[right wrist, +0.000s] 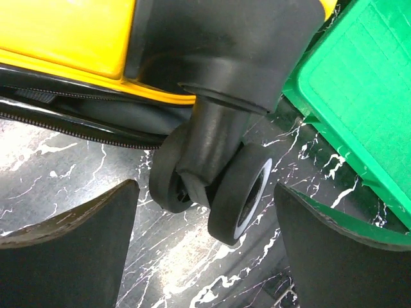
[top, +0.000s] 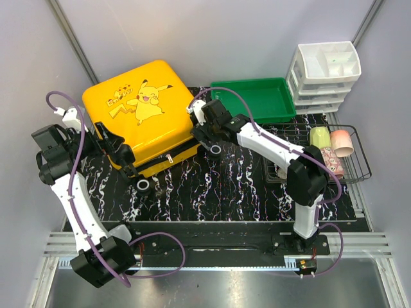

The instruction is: Open, take out, and arrange the luggage

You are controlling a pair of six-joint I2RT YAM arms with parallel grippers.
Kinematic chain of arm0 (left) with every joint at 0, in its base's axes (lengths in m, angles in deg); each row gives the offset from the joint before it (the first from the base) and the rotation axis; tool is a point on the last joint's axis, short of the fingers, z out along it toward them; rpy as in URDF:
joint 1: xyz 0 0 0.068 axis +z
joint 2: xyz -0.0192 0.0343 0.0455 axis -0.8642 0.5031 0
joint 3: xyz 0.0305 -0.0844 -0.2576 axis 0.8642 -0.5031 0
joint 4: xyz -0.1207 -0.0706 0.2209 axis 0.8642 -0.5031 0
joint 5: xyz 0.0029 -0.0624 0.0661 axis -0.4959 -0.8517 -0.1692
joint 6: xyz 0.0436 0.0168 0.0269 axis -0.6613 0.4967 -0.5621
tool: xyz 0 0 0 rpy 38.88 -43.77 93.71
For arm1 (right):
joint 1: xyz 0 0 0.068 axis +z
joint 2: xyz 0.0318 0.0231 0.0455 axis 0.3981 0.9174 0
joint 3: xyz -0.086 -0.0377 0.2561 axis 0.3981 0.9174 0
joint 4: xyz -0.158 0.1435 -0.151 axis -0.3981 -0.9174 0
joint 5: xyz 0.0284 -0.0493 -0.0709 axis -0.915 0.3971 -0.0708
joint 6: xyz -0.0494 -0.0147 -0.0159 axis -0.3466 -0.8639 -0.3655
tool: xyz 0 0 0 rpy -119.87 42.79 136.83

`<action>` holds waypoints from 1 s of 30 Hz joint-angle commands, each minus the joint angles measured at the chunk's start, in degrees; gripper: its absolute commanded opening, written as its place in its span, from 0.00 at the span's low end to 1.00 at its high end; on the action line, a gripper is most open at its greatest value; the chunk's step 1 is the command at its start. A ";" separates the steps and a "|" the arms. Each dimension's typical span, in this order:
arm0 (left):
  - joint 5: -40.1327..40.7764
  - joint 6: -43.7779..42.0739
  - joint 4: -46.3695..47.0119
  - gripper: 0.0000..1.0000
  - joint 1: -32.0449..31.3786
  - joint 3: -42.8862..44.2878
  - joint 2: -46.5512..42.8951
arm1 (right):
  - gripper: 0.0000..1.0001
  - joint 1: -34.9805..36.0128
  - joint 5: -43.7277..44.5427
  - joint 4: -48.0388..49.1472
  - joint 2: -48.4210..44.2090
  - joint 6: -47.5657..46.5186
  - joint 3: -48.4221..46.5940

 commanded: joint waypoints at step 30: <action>0.35 1.45 1.92 0.98 0.10 2.64 -0.02 | 0.00 -0.82 -5.79 -2.63 -9.89 3.69 -2.39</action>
